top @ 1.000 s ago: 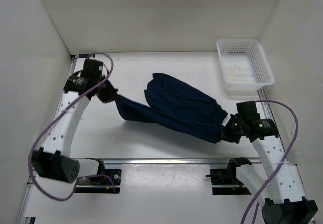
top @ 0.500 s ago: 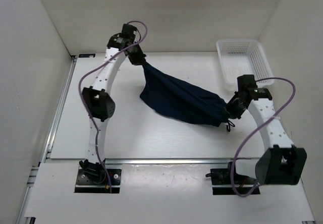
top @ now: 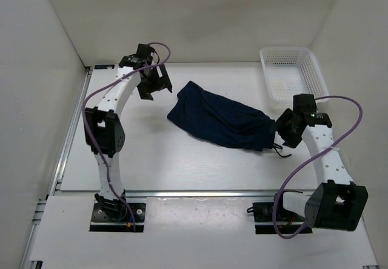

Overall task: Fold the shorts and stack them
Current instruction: Fold the shorts

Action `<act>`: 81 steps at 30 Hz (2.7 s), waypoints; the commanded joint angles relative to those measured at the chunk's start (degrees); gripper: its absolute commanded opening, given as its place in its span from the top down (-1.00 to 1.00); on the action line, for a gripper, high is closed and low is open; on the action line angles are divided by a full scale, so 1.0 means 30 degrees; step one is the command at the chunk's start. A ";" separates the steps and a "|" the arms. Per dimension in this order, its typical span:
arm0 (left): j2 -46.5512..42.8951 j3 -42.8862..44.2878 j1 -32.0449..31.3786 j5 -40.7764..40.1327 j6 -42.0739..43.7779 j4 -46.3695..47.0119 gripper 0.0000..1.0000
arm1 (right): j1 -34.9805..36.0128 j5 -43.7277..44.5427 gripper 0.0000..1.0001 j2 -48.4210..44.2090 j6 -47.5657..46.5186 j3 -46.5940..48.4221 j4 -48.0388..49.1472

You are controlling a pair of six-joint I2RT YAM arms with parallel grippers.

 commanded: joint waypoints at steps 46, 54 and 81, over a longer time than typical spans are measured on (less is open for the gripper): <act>-1.4017 -2.0594 0.0066 -0.1093 -0.2746 0.1391 0.80 | 0.5898 -0.1357 0.78 0.2964 -0.2954 -0.3387 0.1139; -1.3001 -1.6651 0.0066 -0.1906 -0.2045 -0.0514 -1.00 | 0.5896 0.0337 -0.94 0.2881 -0.2256 -0.0372 -0.0792; 0.3083 -0.1471 -0.1106 -0.2116 0.1471 -0.0455 0.56 | 0.5896 0.0840 1.00 0.6101 -0.2576 0.1830 0.1227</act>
